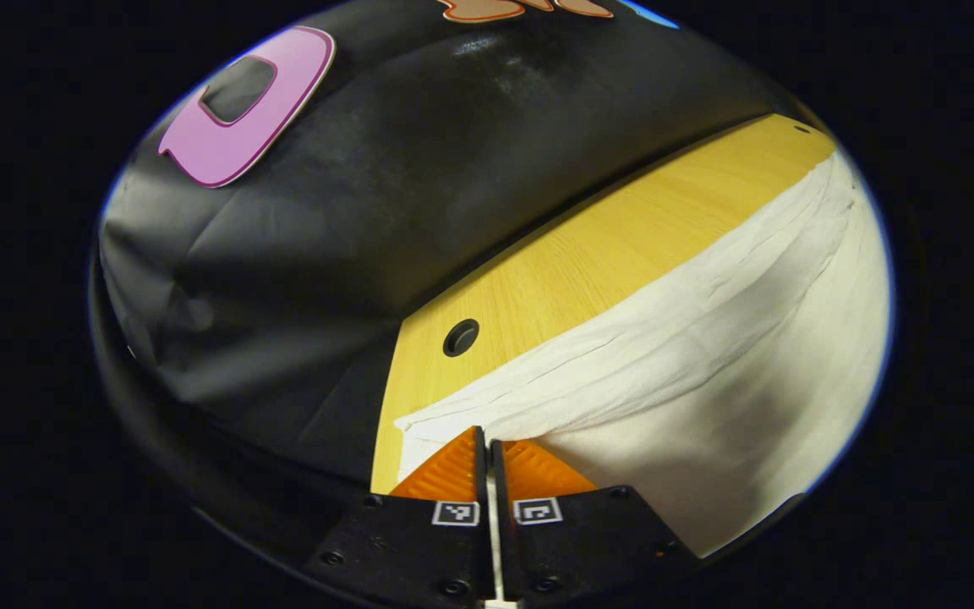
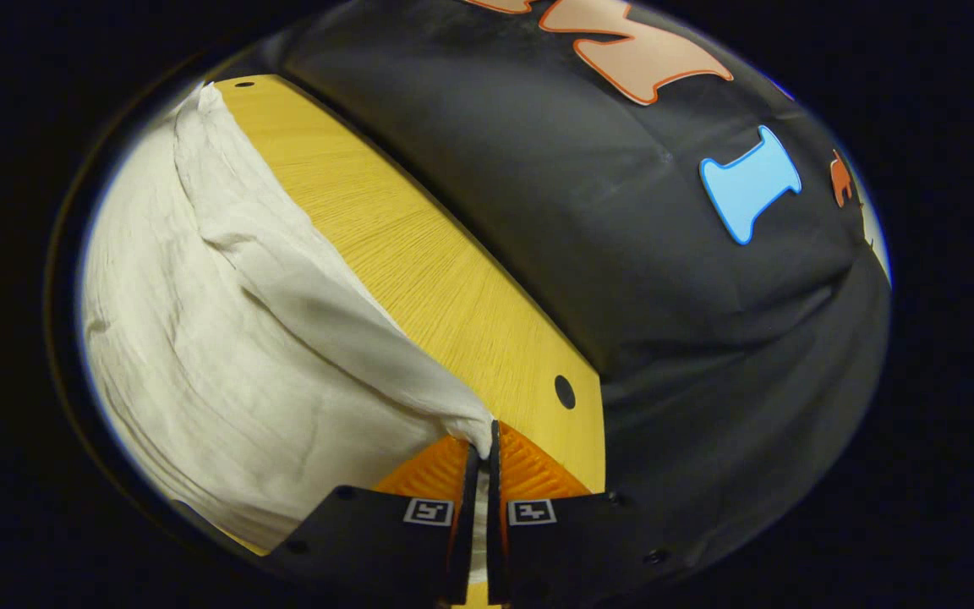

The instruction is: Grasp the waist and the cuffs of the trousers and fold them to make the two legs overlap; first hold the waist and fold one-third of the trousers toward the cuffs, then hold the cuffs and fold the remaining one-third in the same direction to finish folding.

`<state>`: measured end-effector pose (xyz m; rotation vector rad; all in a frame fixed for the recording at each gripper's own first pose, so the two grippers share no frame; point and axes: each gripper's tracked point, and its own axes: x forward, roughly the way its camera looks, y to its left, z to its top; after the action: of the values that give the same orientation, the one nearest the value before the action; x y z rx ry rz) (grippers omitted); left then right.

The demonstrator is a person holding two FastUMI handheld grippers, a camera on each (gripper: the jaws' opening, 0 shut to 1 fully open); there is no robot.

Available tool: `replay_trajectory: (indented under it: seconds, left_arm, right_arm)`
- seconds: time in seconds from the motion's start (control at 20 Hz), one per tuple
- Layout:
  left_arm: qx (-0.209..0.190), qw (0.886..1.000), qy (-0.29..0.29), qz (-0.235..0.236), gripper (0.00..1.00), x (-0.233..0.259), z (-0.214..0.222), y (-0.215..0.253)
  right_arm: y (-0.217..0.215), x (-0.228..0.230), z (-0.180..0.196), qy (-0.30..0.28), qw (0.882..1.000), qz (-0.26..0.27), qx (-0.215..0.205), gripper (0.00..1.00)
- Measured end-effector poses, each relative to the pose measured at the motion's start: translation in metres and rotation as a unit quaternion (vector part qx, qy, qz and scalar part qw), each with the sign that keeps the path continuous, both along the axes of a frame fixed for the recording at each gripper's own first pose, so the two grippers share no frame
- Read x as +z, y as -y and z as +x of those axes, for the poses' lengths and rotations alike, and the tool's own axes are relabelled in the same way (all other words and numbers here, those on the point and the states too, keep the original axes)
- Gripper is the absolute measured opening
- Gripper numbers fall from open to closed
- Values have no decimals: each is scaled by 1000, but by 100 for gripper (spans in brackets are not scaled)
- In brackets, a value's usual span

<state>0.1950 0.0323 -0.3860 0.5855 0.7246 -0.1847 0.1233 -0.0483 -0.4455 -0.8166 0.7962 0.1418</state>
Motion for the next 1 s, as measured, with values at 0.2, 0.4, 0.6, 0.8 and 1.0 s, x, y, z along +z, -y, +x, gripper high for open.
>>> replay_trajectory:
  seconds: [0.2,0.4,0.6,0.8,1.0]
  left_arm:
    - [8,999,8,-50,100,21,-12,23]
    - [27,993,47,-103,96,65,-22,41]
    - [28,982,74,-174,96,113,-51,74]
    - [28,974,86,-207,96,149,-69,93]
    - [34,972,82,-217,96,158,-94,106]
  right_arm:
    - [-3,18,-3,13,998,60,-35,80]
    - [3,46,-12,36,984,148,-96,98]
    - [16,43,-29,30,948,255,-187,98]
    - [50,28,-47,23,916,298,-269,98]
    - [82,7,-61,5,870,350,-348,98]
